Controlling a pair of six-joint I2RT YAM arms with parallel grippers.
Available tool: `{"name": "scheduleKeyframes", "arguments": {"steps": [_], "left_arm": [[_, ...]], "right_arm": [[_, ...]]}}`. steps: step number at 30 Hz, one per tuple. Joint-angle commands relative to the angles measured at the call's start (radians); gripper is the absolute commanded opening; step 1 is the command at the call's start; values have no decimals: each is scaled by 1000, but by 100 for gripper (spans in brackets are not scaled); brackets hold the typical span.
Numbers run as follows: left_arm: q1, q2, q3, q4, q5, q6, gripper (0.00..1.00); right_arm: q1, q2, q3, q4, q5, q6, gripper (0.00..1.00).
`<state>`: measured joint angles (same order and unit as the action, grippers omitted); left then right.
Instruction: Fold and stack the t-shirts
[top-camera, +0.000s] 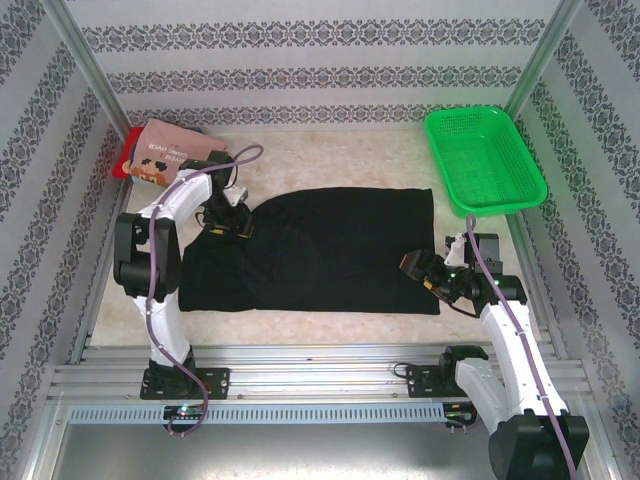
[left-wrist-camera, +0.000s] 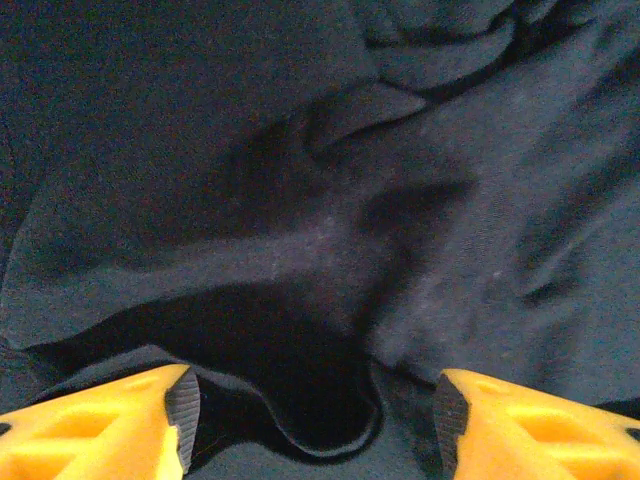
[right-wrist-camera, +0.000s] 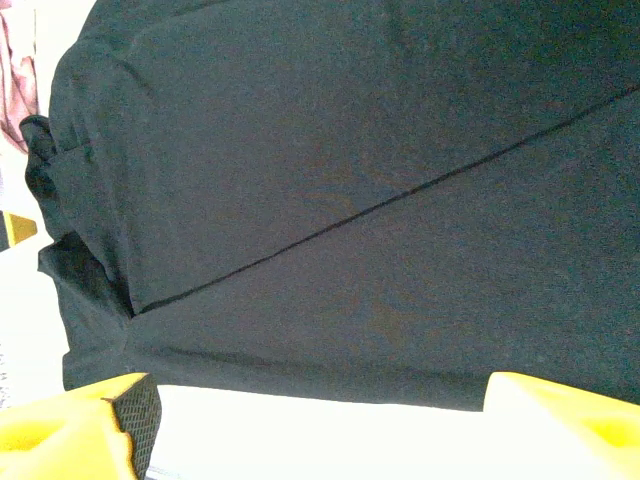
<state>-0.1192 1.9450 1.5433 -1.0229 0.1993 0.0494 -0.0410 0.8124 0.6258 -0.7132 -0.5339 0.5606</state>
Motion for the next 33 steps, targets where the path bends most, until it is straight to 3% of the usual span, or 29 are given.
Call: {"name": "scheduleKeyframes", "arguments": {"steps": [1,17,20,25,33], "left_arm": [[-14,14,19,-61,-52,33,63],[-57,29,-68,-22,-52,48,52],[-60,29,-74,-20,-58,46,47],[-71,8,-74,-10,-51,45,27],[-94,-32,-40,-9,-42,64,16]], "right_arm": [[15,-1,-12,0,-20,-12,86],[15,13,-14,10,-16,-8,86],[15,14,-15,11,-13,-6,86],[15,13,-12,15,-12,-2,86],[15,13,-12,20,-8,2,86]]}}
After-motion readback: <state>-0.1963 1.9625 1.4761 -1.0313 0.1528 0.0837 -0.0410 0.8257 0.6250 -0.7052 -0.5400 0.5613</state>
